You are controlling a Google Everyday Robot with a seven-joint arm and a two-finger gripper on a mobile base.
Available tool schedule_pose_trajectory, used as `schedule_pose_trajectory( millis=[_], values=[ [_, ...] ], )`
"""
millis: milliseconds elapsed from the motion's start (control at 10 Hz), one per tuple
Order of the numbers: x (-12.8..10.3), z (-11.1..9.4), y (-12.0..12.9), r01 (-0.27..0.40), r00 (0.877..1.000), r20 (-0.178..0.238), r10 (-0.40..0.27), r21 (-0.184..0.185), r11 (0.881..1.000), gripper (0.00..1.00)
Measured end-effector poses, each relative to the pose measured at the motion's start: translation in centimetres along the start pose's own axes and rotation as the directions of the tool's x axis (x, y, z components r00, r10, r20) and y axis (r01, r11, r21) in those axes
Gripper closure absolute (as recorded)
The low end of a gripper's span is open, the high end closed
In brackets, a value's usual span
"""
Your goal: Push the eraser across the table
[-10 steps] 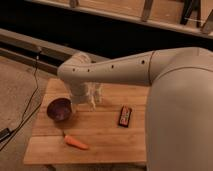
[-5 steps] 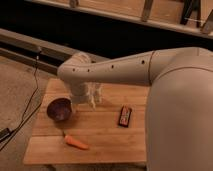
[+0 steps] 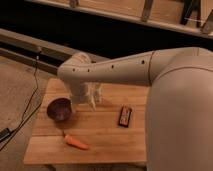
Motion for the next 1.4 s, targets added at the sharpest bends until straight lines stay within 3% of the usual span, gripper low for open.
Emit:
schedule_pose_trajectory(
  millis=[900, 1100, 1400],
  values=[
    [0.0, 0.0, -0.1, 0.000, 1.000, 0.000, 0.000, 0.001, 1.000, 0.35],
    [-0.1, 0.0, -1.5, -0.059, 0.998, 0.015, 0.059, -0.012, 0.998, 0.35],
    [-0.2, 0.1, -5.2, -0.173, 0.984, 0.040, 0.175, -0.055, 0.983, 0.35]
  ],
)
